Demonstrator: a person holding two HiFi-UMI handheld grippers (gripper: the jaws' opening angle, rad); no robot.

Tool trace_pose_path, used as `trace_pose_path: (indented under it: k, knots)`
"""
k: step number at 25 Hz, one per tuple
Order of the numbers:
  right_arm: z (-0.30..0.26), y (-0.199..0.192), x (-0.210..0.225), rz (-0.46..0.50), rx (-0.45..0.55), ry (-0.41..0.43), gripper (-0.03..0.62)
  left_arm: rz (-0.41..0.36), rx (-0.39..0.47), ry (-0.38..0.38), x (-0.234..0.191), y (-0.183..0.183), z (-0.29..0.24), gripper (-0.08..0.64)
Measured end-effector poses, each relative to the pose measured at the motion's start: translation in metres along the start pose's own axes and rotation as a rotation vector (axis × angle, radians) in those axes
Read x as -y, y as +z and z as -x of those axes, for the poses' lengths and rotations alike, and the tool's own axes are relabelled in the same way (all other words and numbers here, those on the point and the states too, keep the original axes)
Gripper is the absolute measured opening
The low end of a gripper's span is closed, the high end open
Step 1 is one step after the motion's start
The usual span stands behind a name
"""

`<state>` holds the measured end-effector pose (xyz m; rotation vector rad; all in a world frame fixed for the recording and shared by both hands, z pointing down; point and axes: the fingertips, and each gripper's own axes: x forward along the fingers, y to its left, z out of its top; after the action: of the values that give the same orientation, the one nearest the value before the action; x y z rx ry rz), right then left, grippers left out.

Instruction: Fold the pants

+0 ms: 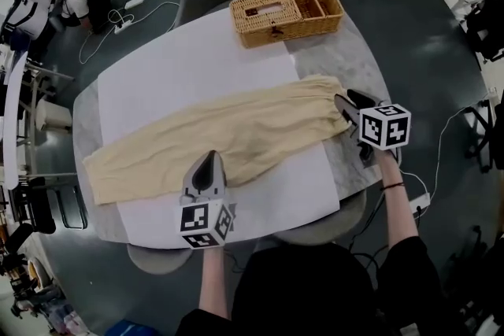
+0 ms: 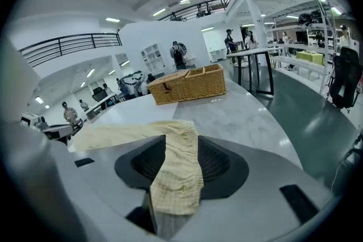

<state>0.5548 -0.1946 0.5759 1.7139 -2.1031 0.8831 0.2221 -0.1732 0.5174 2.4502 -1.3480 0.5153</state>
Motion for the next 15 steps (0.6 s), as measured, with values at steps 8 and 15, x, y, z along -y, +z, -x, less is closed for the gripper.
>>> trace_pose_path:
  k: [8, 15]
  knots:
    - [-0.02, -0.024, 0.028, -0.014, -0.138, -0.068, 0.219, 0.005, -0.026, -0.009, 0.006, -0.008, -0.008, 0.014]
    - [-0.034, -0.034, 0.032, -0.018, -0.227, -0.088, 0.221, 0.016, -0.035, 0.008, 0.007, -0.013, -0.007, 0.014]
